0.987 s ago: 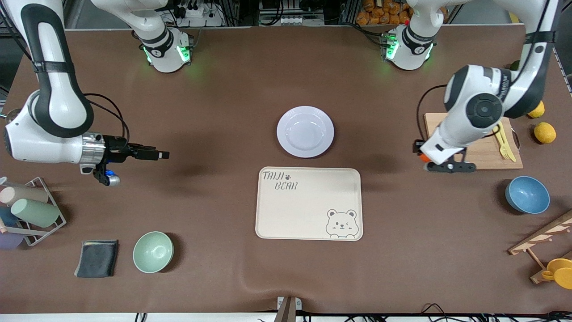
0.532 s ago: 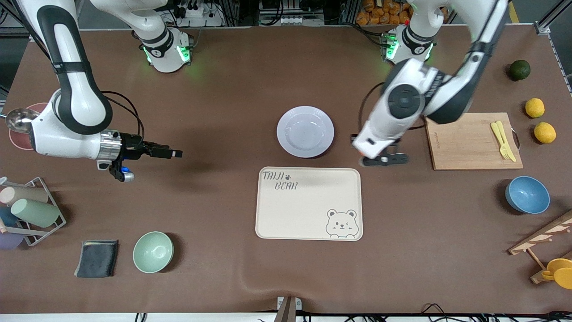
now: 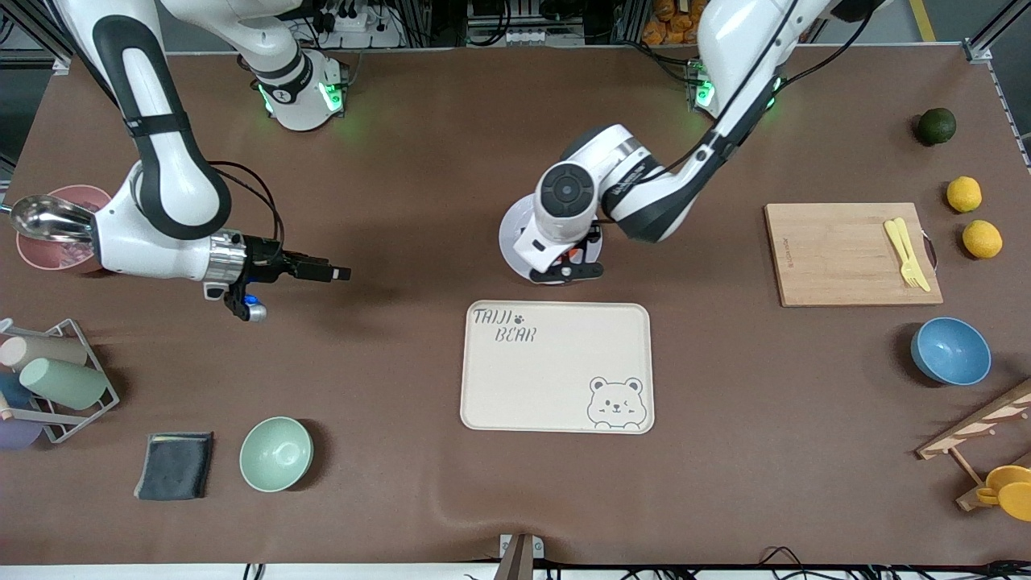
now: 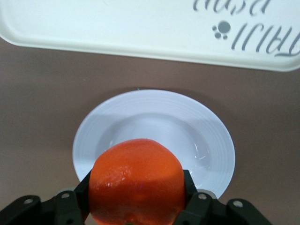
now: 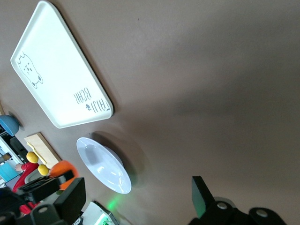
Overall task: Place orange and plate with both arms
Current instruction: 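Carry the orange with the left gripper over the white plate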
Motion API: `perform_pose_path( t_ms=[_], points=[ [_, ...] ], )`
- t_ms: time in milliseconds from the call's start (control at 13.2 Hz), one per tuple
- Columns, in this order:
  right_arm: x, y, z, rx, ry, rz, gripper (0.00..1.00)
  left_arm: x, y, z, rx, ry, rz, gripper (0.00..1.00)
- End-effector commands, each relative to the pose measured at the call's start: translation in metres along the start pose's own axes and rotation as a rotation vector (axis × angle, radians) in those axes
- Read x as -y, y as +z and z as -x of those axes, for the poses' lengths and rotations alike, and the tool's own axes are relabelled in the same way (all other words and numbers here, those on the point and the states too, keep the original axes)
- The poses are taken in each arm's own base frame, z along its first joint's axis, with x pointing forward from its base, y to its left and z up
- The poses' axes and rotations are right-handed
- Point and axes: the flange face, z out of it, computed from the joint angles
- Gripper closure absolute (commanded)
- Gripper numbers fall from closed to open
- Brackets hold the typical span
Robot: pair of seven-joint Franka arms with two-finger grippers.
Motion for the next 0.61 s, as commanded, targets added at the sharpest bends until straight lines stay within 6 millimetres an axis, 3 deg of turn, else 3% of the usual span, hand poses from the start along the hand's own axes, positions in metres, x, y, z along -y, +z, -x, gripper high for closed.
perform_pose_path(
  t_ms=[0, 228, 380, 532],
  points=[
    [0.003, 0.01, 0.017, -0.009, -0.009, -0.015, 0.0, -0.006, 0.01, -0.006, 0.005, -0.006, -0.032, 1.0],
    [0.004, 0.04, 0.027, -0.028, -0.028, -0.081, 0.0, -0.016, 0.036, 0.002, 0.013, 0.021, -0.062, 1.0],
    [0.013, 0.067, 0.038, -0.035, -0.05, -0.114, 0.0, -0.018, 0.046, 0.002, 0.014, 0.027, -0.071, 1.0],
    [0.014, 0.08, 0.045, -0.058, -0.057, -0.122, 0.0, -0.019, 0.052, 0.0, 0.007, 0.026, -0.078, 1.0]
  ],
)
